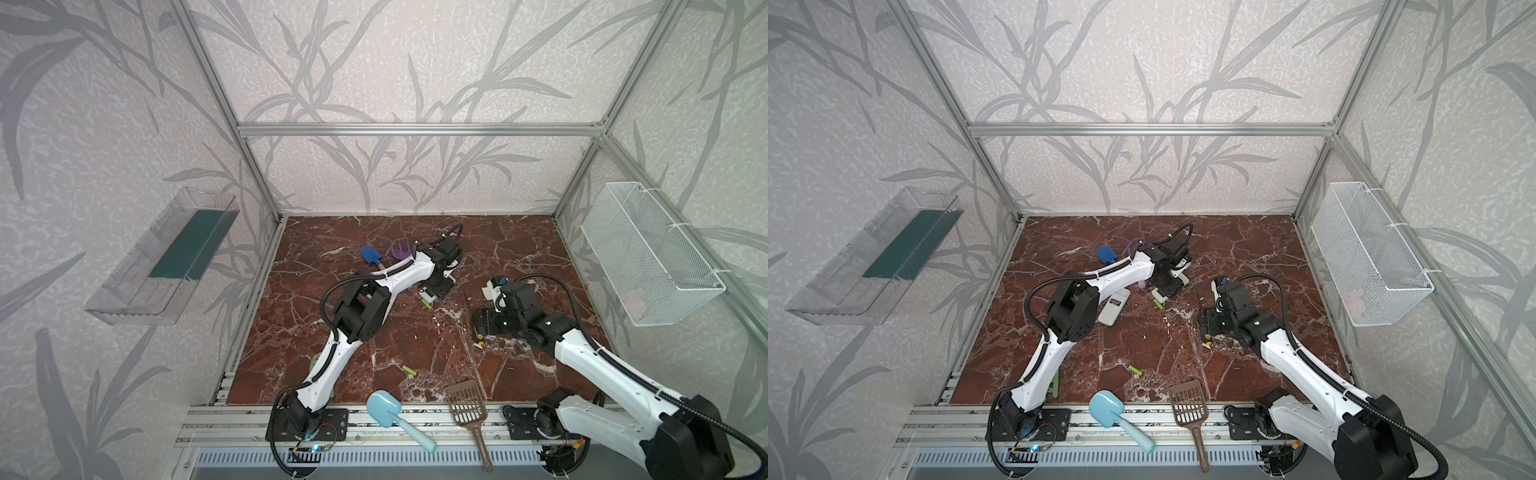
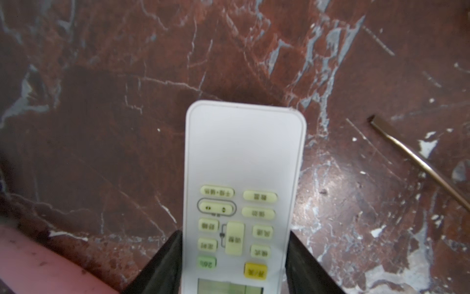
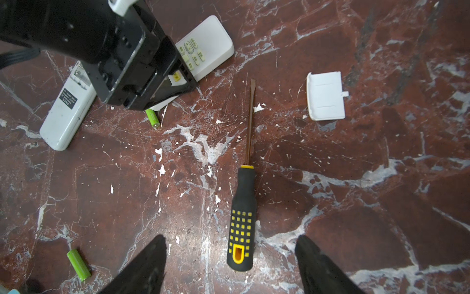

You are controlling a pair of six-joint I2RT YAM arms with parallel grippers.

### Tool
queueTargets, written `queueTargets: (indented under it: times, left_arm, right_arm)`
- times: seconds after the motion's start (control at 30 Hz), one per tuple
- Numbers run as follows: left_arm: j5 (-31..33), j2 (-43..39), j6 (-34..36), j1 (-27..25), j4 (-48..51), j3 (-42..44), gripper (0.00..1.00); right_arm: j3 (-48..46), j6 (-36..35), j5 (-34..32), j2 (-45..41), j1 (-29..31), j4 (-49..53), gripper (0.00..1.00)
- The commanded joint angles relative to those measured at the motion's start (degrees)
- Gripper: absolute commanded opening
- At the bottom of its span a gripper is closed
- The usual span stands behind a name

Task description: Unload the batteries from the remote control

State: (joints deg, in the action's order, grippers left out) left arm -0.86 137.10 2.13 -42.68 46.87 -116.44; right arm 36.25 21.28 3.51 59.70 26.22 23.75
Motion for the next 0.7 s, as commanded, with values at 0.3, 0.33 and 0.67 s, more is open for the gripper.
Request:
queueTargets:
  times: [0.3,0.33,0.67]
  left_arm:
    - [1.08,-1.15,1.63,0.13,-1.72,-2.38,0.43]
    - [0.98,-1.66,1.73,0.09,-2.1,-2.47,0.43]
    - [-0.79,-13.31,3.34,0.04,-11.26,9.51,0.4]
  right_arm:
    - [-0.94,1.81,-0.84,-1.8,-0.29,-0.67,0.79]
    - [-0.94,1.99,-1.02,-1.9,-0.33,-0.82,0.79]
    - [2.72,7.12,7.19,1.73,-6.87,-1.95,0.71]
